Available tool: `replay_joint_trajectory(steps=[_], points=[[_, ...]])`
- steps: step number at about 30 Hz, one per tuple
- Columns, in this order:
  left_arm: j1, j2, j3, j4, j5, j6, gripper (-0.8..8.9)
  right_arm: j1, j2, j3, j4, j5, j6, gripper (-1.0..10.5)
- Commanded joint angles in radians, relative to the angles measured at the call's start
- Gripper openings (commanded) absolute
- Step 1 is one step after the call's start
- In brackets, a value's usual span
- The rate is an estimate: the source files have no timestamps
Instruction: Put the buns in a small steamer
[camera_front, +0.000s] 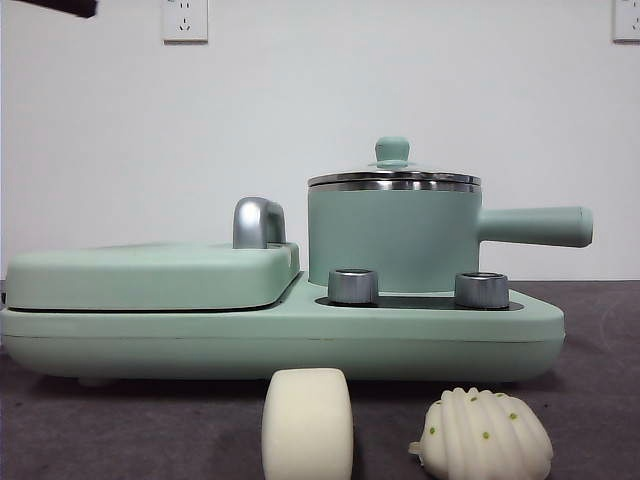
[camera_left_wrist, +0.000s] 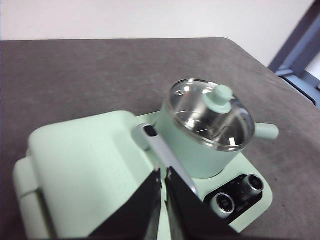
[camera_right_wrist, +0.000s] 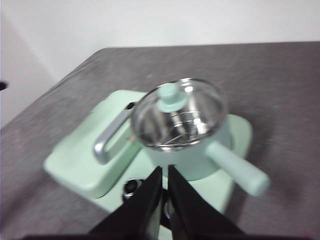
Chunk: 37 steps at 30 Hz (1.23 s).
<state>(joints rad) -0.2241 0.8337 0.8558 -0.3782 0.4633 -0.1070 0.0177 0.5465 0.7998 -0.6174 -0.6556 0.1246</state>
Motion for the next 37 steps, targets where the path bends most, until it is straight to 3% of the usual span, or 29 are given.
replay_joint_trajectory(steps=[1,9,11,16,18,29,37], points=[[-0.013,0.027,0.036,0.006,0.008,0.029,0.19,0.001,0.035,0.021,0.011,-0.041,-0.035,0.2],[-0.024,0.044,0.036,0.008,0.008,0.028,0.35,0.0,0.06,0.021,0.036,-0.043,-0.035,0.2],[-0.024,0.044,0.036,0.01,0.008,0.028,0.67,0.0,0.06,0.021,0.042,-0.043,-0.035,0.7],[-0.024,0.044,0.036,0.011,0.008,0.028,4.09,0.0,0.06,0.021,0.048,-0.043,-0.035,3.6],[-0.024,0.044,0.036,0.012,0.008,0.028,4.8,0.0,0.06,0.021,0.048,-0.043,-0.035,4.1],[-0.037,0.064,0.045,0.01,0.008,-0.011,4.77,0.0,0.06,0.021,0.048,-0.045,-0.031,4.1],[-0.089,0.252,0.215,-0.106,0.008,0.025,4.69,0.001,0.06,0.021,0.047,-0.055,-0.031,4.1]])
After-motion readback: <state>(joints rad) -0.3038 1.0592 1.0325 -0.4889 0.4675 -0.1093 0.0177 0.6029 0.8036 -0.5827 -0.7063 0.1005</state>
